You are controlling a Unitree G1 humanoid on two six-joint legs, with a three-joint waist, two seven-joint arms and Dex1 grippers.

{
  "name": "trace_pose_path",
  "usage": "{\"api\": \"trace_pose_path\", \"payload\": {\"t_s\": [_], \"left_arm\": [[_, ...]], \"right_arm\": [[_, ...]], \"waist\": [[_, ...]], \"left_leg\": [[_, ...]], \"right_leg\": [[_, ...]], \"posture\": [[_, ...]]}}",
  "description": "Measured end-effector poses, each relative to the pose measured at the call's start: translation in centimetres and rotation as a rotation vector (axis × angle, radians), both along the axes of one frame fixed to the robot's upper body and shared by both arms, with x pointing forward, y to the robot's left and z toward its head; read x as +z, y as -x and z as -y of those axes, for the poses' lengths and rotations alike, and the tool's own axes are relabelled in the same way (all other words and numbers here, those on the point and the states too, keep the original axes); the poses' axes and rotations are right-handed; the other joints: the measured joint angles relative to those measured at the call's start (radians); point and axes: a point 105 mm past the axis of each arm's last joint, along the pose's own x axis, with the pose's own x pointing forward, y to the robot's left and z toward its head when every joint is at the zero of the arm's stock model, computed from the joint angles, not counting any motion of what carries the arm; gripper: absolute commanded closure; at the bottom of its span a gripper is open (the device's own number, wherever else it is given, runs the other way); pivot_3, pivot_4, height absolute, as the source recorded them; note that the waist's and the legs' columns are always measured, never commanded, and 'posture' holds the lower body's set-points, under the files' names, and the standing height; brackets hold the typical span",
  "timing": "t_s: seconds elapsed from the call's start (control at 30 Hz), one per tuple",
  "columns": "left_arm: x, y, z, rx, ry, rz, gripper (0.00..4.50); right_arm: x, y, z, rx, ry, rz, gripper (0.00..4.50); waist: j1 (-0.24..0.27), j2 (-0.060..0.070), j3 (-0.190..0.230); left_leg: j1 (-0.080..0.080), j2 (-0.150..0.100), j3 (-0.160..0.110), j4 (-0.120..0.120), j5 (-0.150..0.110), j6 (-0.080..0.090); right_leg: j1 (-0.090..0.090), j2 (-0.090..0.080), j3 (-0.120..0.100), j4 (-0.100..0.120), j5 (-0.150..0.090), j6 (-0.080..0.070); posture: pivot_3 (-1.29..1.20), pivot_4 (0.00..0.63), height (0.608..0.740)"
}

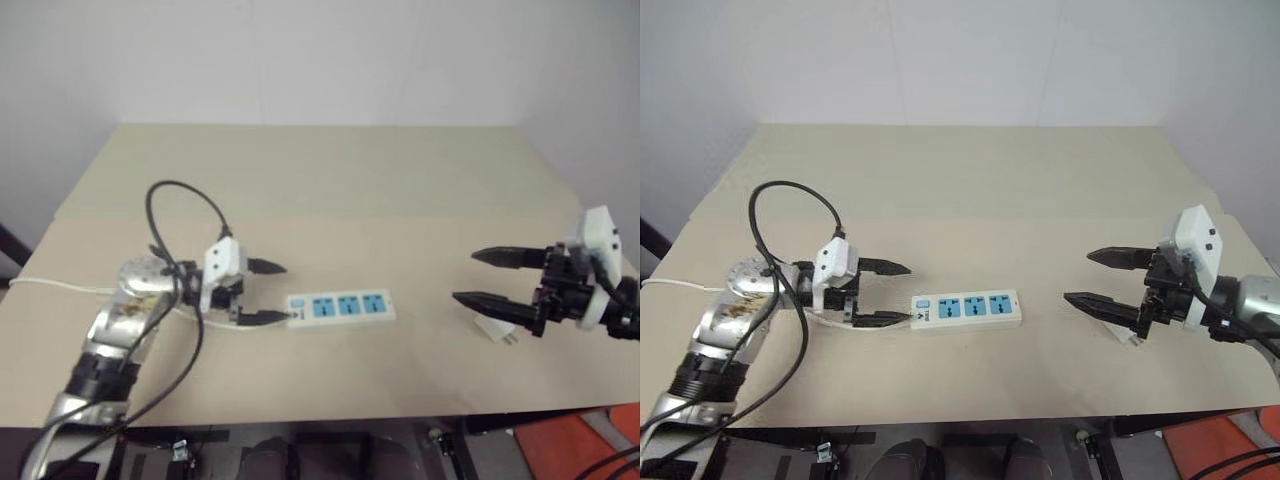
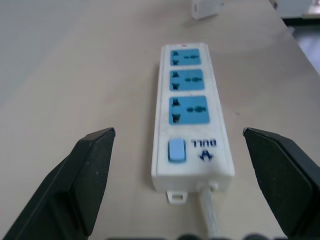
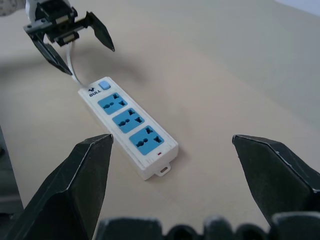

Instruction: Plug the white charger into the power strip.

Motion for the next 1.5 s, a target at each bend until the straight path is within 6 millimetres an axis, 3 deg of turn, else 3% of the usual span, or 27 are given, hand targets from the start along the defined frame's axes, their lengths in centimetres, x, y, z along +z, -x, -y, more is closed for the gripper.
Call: {"api": "trace_pose_path", "payload": {"t_s": [0.13, 0.57, 0.9, 1.5], "left_arm": [[-2.3, 0.7, 0.2, 0.027, 0.003, -0.057, 0.03], [-4.7, -0.1, 1.1, 0.053, 0.132, -0.107, 0.03], [-4.7, -2.5, 2.2, -0.053, 0.170, -0.086, 0.03], [-5.0, -1.8, 2.7, -0.159, 0.159, -0.078, 0.03]], "right_arm": [[0.0, -0.1, 0.0, -0.010, -0.004, 0.004, 0.00], [0.1, 0.0, -0.3, -0.004, -0.042, 0.006, 0.00], [0.1, -0.1, -0.3, -0.004, -0.049, 0.003, 0.00], [0.7, 0.2, 0.1, -0.013, -0.054, -0.009, 0.00]], "waist": [[0.000, 0.000, 0.000], [0.001, 0.000, 0.000], [0.003, 0.000, 0.000], [0.001, 0.000, 0.000]], "left_leg": [[0.001, 0.000, 0.000, -0.001, 0.000, 0.000], [0.001, 0.000, 0.000, 0.000, 0.000, 0.000], [0.000, -0.001, 0.000, -0.001, 0.000, 0.000], [0.000, 0.000, 0.000, -0.001, 0.000, 0.001]], "right_leg": [[0.000, 0.000, 0.000, 0.000, 0.000, 0.000], [0.000, 0.000, 0.000, -0.001, 0.000, 0.000], [0.000, 0.000, -0.001, -0.006, 0.001, -0.001], [0.000, -0.001, 0.000, -0.007, 0.001, -0.001]], "posture": [[0.00, 0.150, 0.740], [0.00, 0.150, 0.740], [0.00, 0.150, 0.740], [0.00, 0.150, 0.740]]}}
